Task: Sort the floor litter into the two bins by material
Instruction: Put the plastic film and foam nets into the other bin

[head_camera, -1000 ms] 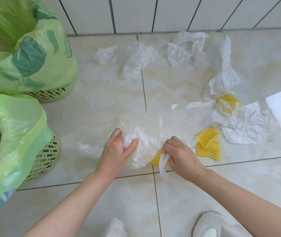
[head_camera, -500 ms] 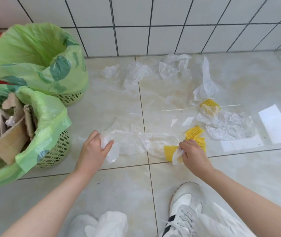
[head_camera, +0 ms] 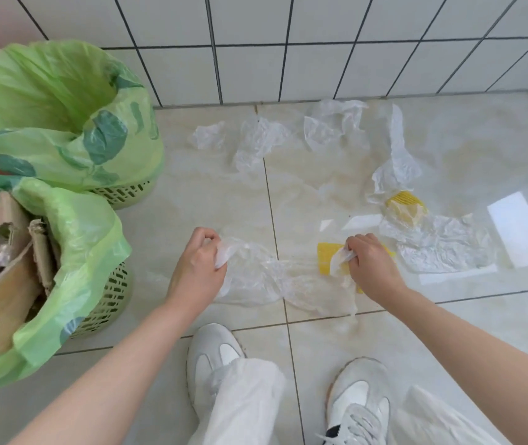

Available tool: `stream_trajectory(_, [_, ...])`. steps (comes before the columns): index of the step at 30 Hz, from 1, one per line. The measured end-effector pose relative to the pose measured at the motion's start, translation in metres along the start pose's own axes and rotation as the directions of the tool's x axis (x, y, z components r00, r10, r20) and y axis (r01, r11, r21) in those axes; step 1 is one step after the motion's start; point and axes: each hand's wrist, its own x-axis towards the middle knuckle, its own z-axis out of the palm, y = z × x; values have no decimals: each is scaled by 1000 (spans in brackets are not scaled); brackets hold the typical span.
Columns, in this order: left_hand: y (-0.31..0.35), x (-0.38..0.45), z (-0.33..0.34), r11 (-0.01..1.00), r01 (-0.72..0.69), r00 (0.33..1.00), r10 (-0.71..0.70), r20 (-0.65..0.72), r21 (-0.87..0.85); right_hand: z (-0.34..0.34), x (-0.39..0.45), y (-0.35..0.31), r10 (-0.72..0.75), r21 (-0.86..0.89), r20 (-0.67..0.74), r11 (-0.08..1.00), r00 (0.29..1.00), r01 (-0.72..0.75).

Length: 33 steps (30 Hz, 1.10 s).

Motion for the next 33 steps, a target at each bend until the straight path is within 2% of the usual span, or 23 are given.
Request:
stream_trajectory(4, [-16, 8, 8, 999, 48, 997, -47, 63, -8, -5, 26, -5, 25, -48, 36, 999, 999, -24])
stream_trajectory(6, [-20, 12, 13, 998, 63, 994, -61, 92, -12, -10, 38, -13, -16, -40, 48, 999, 999, 18])
stream_trajectory(9, [-23, 12, 19, 1000, 10, 986, -14, 167, 26, -16, 48, -23, -78, -24, 69, 997, 995, 80])
stream_trajectory(14, [-23, 6, 29, 979, -72, 952, 10, 305, 192, -7, 18, -29, -130, -81, 299, 984, 945, 161])
stream_trajectory(17, [-26, 3, 36, 959, -84, 921, -29, 389, 270, 4, -5, -33, -90, -76, 389, 989, 917, 129])
stream_trajectory(20, [-29, -1, 39, 940, -95, 913, -49, 406, 328, 12, -22, -28, -47, -224, 452, 961, 891, 164])
stream_trajectory(24, [-30, -5, 43, 935, -38, 914, -111, 391, 354, 21, -40, -23, 12, -445, 446, 870, 895, 211])
stream_trajectory(28, [-29, -2, 43, 956, 48, 908, -162, 386, 289, 35, -37, -28, 64, -467, 453, 866, 889, 175])
stream_trajectory(30, [-30, 1, 39, 963, 21, 905, -133, 404, 269, 44, -31, -26, 77, -454, 444, 878, 893, 150])
stream_trajectory(33, [-37, 2, 33, 943, -100, 884, -62, 463, 316, 43, -22, -29, 61, -449, 451, 878, 890, 168])
